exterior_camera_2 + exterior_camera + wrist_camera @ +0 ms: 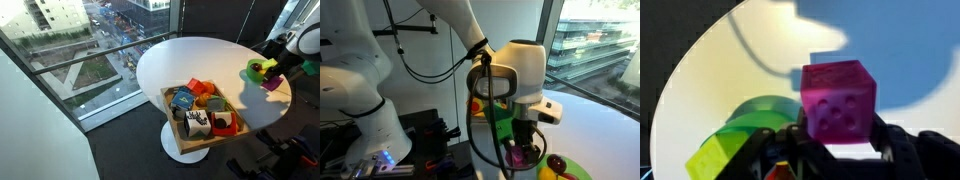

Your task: Put the pink block in the box

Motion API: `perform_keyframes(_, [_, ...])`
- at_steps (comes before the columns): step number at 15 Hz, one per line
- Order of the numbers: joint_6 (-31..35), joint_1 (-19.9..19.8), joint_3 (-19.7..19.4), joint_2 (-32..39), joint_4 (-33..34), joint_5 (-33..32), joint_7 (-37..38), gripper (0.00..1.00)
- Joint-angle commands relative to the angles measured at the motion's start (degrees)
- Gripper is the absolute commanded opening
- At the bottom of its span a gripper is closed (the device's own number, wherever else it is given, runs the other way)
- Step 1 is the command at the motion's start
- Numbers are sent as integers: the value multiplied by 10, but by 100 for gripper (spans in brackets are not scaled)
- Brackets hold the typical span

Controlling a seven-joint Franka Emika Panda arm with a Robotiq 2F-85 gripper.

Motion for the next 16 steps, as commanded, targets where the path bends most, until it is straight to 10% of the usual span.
perform_keyframes(1, [-30, 22, 12, -38, -10, -28, 58, 32])
perform_keyframes(13, [-62, 62, 62, -60, -1, -11, 85, 32])
perform_keyframes(14, [-63, 62, 62, -62, -1, -11, 85, 57])
perform_keyframes(16, [-63, 62, 62, -59, -1, -11, 85, 57])
